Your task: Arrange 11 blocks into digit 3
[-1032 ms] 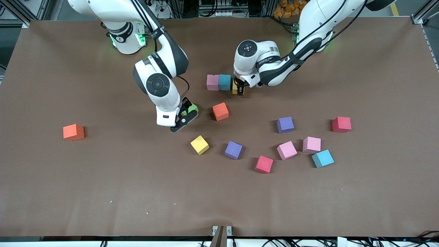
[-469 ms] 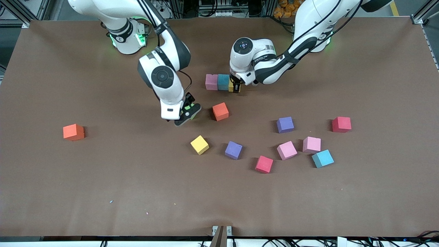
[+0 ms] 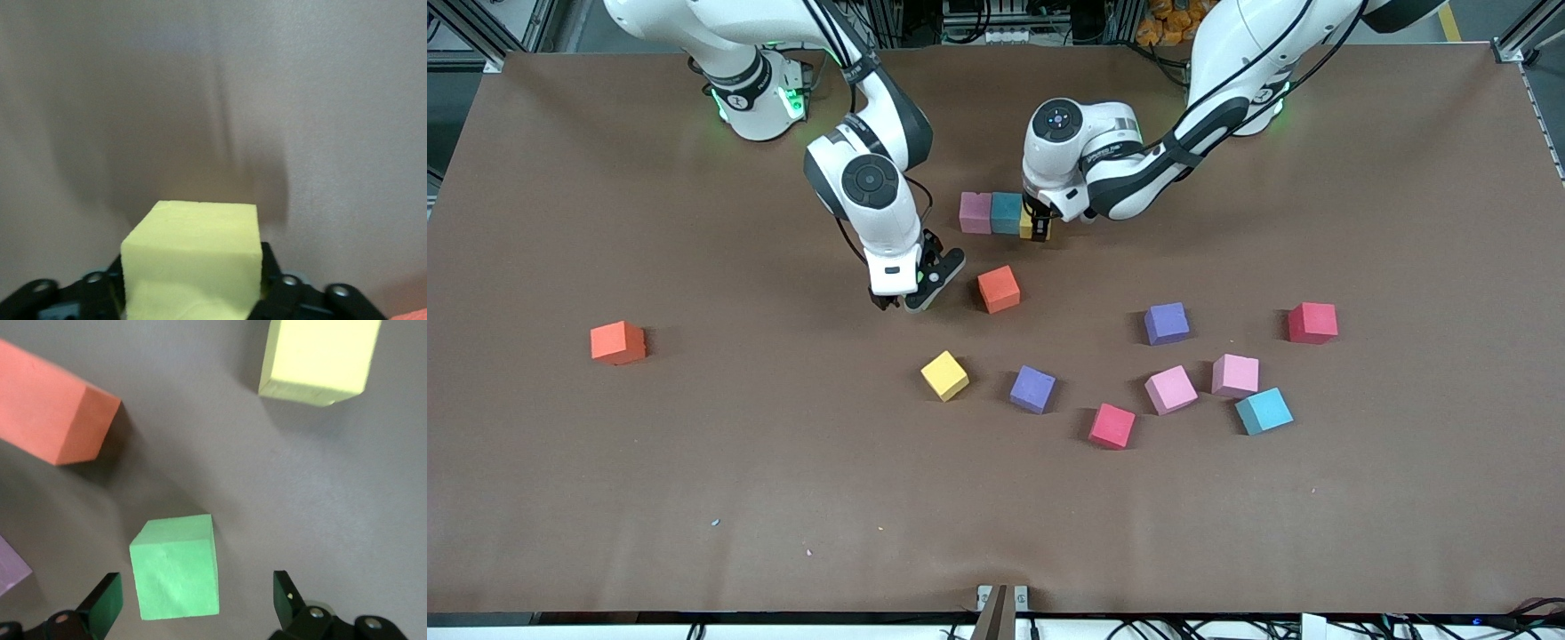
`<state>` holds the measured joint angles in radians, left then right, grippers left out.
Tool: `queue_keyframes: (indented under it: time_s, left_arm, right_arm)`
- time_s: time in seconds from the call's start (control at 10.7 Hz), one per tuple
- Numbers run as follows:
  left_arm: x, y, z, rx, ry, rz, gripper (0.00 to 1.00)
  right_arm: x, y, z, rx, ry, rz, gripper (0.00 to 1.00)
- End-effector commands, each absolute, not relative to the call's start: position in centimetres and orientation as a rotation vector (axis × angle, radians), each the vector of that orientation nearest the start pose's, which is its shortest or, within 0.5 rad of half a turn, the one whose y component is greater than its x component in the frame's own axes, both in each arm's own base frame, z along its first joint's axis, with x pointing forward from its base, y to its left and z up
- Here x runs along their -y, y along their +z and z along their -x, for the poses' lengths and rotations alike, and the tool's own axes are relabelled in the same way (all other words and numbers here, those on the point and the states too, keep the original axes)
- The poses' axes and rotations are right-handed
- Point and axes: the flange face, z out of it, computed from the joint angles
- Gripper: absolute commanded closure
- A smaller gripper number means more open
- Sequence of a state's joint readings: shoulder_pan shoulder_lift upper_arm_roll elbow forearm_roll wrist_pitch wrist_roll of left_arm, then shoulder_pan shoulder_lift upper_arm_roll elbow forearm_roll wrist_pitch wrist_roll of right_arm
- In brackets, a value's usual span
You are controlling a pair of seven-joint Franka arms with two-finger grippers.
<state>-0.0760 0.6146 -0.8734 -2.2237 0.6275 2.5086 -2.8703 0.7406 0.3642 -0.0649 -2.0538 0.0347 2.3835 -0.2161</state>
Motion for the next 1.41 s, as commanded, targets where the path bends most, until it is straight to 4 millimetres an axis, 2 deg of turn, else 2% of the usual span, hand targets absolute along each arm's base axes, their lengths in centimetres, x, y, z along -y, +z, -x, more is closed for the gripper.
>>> queue_keyframes:
  time_s: [0.0, 0.28, 0.56, 0.84, 0.94, 1.03, 1.13, 1.22, 1.31]
  left_arm:
    - [45.9, 19.2, -27.6, 2.413, 0.032, 1.938, 0.0]
    - [45.9, 20.3, -28.1, 2.405, -0.037, 1.933, 0.0]
    - [46.6, 22.4, -28.6, 2.415, -0.054, 1.903, 0.0]
    - [47.1, 24.7, -28.1, 2.399, -0.047, 1.908, 0.0]
    - [46.8, 25.7, -28.4, 2.38, -0.042, 1.931, 0.0]
    - [46.2, 26.7, -29.2, 2.356, -0.041, 1.953, 0.0]
    - [45.3, 27.6, -30.3, 2.336, -0.034, 1.977, 0.0]
    - [44.5, 27.9, -31.7, 2.32, -0.029, 2.003, 0.0]
    - [44.0, 28.3, -33.0, 2.284, -0.02, 2.056, 0.0]
  right_arm:
    - [-37.1, 24.5, -44.4, 1.383, 0.033, 2.837, 0.0]
    - [-37.9, 21.8, -43.2, 1.42, -0.002, 2.818, 0.0]
    - [-37.3, 21.0, -43.6, 1.42, 0.016, 2.823, 0.0]
    - [-37.1, 19.7, -43.6, 1.415, 0.025, 2.829, 0.0]
    - [-37.0, 19.7, -43.8, 1.411, 0.025, 2.831, 0.24]
    - [-36.6, 19.3, -44.0, 1.395, 0.034, 2.841, 0.58]
    - [-36.4, 19.3, -44.2, 1.377, 0.035, 2.849, 0.88]
    - [-35.8, 19.2, -44.6, 1.338, 0.042, 2.86, 1.0]
    - [-35.4, 19.3, -44.9, 1.275, 0.05, 2.871, 1.0]
